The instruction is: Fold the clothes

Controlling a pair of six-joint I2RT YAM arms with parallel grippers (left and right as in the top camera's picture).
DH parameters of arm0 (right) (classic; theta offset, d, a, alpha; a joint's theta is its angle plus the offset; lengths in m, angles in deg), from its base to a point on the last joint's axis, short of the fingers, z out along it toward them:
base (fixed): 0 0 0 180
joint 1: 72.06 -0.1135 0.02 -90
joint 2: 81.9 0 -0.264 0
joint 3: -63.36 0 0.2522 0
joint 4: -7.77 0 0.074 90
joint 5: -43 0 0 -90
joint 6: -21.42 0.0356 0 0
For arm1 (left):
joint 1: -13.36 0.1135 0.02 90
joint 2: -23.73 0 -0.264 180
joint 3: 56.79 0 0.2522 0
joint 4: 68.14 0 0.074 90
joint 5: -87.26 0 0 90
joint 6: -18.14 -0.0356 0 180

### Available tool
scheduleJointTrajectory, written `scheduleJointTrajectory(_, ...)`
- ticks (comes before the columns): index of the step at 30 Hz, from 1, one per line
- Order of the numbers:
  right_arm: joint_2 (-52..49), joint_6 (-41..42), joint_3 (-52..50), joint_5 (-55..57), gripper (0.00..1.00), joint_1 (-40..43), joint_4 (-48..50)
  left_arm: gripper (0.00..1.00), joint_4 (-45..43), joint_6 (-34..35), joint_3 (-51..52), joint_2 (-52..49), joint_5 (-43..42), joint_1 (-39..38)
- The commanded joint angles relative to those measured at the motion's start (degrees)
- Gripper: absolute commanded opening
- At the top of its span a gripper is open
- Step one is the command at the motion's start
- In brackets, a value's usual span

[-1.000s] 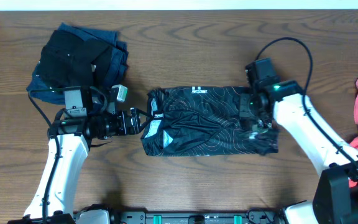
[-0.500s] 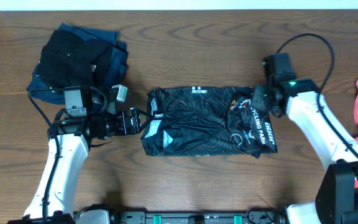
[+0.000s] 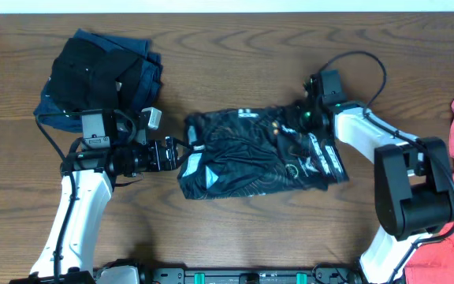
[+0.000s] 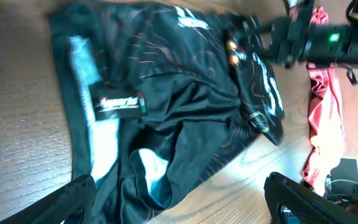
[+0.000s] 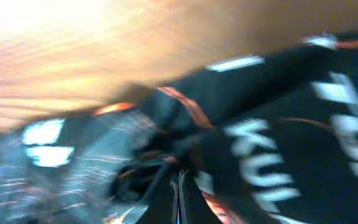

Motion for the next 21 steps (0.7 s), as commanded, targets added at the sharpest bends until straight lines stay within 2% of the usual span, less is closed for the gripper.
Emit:
scheduleJointTrajectory(1,2.45,-2.45,0.33,-9.35,0.01,1.25,2.19,0.88,-0.04,-1.18,-1.46,0.48,0.04,0.07)
scheduleJointTrajectory(5,9.60,-7.61,0.42,-9.11,0.05,4.55,-5.18,0.88,-0.04,-1.18,-1.46,0.48,0.04,0.07)
scheduleJointTrajectory(7,13.25,-11.47,0.44,-8.52,0.20,6.03,-12.09,0.88,-0.09,-1.18,-1.46,0.48,0.07,0.09)
scheduleJointTrajectory(10,16.90,-15.41,0.42,-4.37,0.26,6.60,-23.30,0.88,-0.26,-1.20,-1.46,0.48,0.07,0.07)
scheduleJointTrajectory(14,17.53,-18.91,0.26,0.85,0.45,4.63,-37.27,0.88,-0.31,-1.20,-1.46,0.48,0.09,0.09)
scheduleJointTrajectory(17,17.07,-19.26,-1.36,4.46,0.57,1.73,-41.09,0.89,-0.33,-1.20,-1.46,0.48,0.09,0.09)
scheduleJointTrajectory(21,17.03,-19.17,-4.98,10.78,0.66,-3.15,-39.32,0.89,-0.33,-1.20,-1.46,0.46,0.09,0.09)
